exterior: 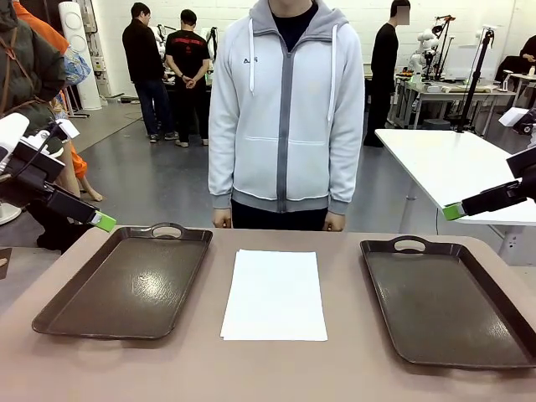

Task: Sort the A4 documents.
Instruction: Receive the A4 Paper.

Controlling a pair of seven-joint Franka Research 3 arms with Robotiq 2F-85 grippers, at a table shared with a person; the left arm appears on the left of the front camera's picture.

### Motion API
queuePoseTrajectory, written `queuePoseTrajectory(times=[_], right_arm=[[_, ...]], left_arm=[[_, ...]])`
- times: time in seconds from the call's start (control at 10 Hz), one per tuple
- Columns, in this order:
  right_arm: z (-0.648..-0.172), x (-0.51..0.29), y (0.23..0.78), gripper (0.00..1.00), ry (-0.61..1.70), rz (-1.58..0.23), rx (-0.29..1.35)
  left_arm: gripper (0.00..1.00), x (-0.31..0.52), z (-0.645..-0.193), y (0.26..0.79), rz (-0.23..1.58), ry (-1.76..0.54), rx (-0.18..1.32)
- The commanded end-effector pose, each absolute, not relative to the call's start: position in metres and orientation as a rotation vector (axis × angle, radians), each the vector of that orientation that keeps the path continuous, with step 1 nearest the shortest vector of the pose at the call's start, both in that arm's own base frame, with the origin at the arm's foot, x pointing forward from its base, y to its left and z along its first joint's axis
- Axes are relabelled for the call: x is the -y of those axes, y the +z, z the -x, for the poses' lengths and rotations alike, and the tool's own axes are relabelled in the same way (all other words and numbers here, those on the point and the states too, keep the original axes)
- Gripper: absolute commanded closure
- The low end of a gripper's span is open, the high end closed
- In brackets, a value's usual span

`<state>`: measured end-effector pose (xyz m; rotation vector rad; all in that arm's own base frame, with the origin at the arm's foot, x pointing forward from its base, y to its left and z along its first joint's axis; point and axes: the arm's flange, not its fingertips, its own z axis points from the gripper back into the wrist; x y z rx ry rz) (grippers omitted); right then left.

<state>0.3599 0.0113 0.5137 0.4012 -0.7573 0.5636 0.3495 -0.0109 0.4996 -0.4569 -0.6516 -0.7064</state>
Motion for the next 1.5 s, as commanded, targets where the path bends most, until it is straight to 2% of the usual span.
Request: queuePoseTrajectory(times=[0.0,1.4], right_arm=[[-0.3609,-0.0115,0.5125,0.00,0.563,-0.410,0.758],[-0.3609,-0.0115,0.5125,0.00,0.563,-0.410,0.758]], left_arm=[[0.00,0.0101,-0.3503,0.4990,0.464,-0.716,0.655],[0.00,0.0101,-0.3503,0.4990,0.464,-0.716,0.655]])
